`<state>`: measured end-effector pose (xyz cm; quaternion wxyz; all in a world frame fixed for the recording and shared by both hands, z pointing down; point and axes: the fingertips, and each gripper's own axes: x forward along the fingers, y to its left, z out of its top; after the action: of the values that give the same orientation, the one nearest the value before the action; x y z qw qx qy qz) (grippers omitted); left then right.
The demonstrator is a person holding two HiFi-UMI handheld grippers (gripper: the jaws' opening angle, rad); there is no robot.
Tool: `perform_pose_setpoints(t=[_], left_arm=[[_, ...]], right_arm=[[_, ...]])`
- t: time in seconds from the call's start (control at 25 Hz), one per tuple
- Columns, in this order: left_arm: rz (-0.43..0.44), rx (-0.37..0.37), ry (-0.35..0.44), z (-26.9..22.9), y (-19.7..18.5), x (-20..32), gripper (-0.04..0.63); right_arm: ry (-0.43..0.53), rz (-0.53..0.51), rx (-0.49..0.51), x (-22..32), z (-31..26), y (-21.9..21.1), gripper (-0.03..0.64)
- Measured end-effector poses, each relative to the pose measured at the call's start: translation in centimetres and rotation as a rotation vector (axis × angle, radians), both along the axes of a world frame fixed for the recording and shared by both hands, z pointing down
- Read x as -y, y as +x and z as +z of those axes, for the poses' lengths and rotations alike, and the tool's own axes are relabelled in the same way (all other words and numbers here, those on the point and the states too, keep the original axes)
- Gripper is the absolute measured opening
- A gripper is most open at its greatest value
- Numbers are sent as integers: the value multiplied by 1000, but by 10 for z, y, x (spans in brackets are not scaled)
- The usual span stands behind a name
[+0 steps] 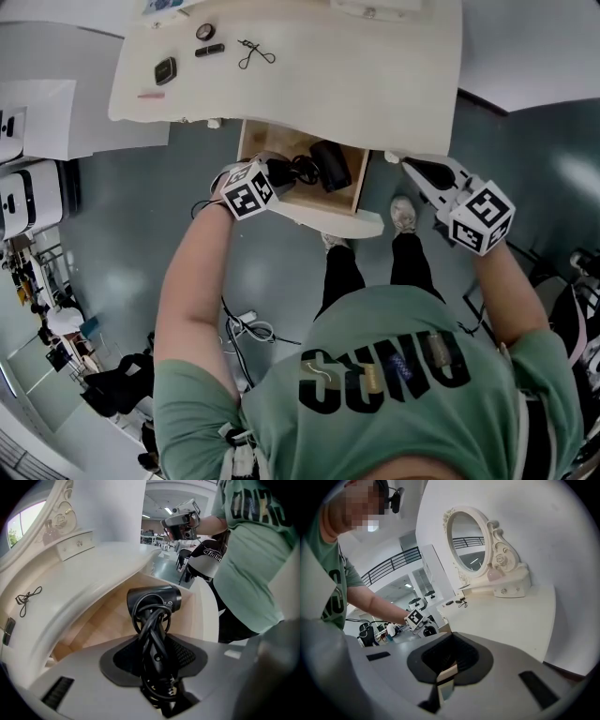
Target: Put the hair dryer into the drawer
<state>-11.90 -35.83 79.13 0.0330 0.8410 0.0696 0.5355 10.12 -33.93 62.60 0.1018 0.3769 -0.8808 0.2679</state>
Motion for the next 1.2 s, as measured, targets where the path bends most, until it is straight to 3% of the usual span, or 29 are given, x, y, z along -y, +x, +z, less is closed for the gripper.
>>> perform_pose_setpoints(t=[0.52, 0.88, 1.04, 1.2], left_arm=[[58, 0, -16, 32, 16, 6, 175], [75, 85, 25, 62, 13, 9, 181], [14, 29, 35, 57, 22, 16, 263], [-17, -10, 57, 43, 25, 23, 275]], right_arm=[[-37, 51, 12, -2, 22, 26, -6], [-63, 58, 16, -7, 32, 32, -6], [-62, 58, 19, -7, 30, 31, -6], [-54, 56, 15, -5, 27, 30, -6]])
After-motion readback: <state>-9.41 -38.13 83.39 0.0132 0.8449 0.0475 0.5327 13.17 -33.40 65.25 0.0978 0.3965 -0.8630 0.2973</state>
